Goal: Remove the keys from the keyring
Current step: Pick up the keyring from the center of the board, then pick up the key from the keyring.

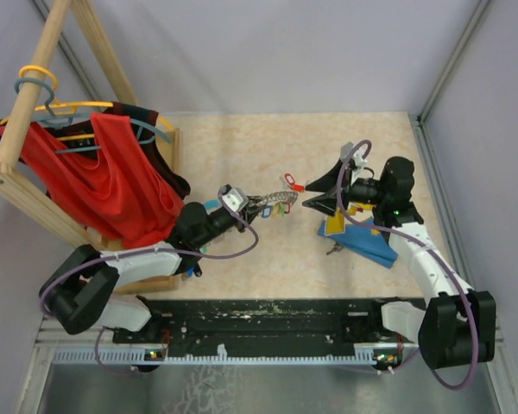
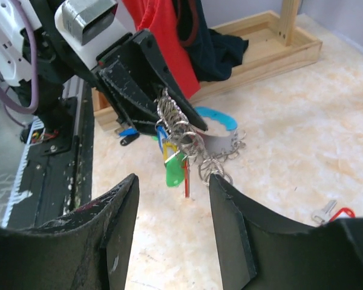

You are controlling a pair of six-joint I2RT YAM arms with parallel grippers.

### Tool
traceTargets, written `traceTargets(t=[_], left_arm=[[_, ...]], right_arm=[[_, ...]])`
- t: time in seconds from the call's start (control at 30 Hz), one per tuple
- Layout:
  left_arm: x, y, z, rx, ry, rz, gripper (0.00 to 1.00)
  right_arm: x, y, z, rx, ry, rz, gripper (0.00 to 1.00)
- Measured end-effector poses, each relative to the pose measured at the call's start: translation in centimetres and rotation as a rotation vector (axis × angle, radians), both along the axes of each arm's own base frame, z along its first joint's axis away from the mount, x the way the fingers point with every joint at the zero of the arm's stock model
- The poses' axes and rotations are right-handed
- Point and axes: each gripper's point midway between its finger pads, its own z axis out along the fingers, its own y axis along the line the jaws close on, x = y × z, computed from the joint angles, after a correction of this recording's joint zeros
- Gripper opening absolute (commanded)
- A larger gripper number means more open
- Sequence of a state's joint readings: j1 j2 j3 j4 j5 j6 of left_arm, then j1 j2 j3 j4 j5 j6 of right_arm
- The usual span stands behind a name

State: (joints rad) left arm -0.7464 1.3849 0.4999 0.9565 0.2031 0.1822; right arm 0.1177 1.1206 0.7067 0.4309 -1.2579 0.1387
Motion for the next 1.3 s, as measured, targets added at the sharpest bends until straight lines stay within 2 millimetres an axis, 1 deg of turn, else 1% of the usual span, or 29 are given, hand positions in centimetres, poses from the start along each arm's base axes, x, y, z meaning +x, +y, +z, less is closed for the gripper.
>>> traceTargets(t=[0.07,0.13,0.23,0.3,0.4,0.5,0.57,0.63,0.77,0.87,1.03,1.3], left_arm=[[-0.6,-0.1,-0.2,-0.017,0.054,-0.016,0.00],[-1.0,-0.2,-0.4,-0.035,0.106,-0.032,0.00],[-1.6,-0.4,-0.7,-0.064,0.182,-0.045,0.00],[-2.0,-0.3,-0.9,-0.088,0.230,-0.048,0.00],[-2.5,-0.3,-0.7,-0.127,0.283,-0.054,0.00],[-3.0,-0.1,-0.3,-0.162,0.315,-0.060,0.00],[-3.4,0.0,-0.2,-0.179,0.331,-0.065,0.00],[-3.8,0.2,-0.1,-0.194,0.347,-0.071,0.00],[-4.5,0.3,0.2,-0.219,0.364,-0.092,0.00],[-5.1,0.3,0.3,-0.229,0.362,-0.117,0.00],[-6.1,0.2,0.2,-0.223,0.343,-0.168,0.00],[-7.5,0.0,0.4,-0.223,0.304,-0.246,0.00]], right_arm=[[0.0,0.1,0.0,-0.034,-0.023,0.003,0.49],[-0.5,0.3,-0.2,-0.055,-0.049,0.018,0.48],[-1.6,0.7,-0.9,-0.068,-0.061,0.049,0.47],[-1.9,0.9,-1.6,-0.076,-0.057,0.060,0.46],[-2.3,1.2,-2.3,-0.085,-0.051,0.075,0.43],[-2.6,1.5,-2.9,-0.093,-0.052,0.084,0.39],[-2.7,1.7,-3.3,-0.095,-0.057,0.086,0.38],[-2.8,1.8,-3.9,-0.098,-0.059,0.084,0.40],[-2.4,2.0,-5.1,-0.099,-0.055,0.060,0.46],[-2.0,2.1,-5.4,-0.096,-0.055,0.035,0.48],[-1.6,2.3,-5.7,-0.076,-0.075,0.014,0.47],[-2.6,3.6,-6.3,-0.065,-0.101,0.065,0.40]])
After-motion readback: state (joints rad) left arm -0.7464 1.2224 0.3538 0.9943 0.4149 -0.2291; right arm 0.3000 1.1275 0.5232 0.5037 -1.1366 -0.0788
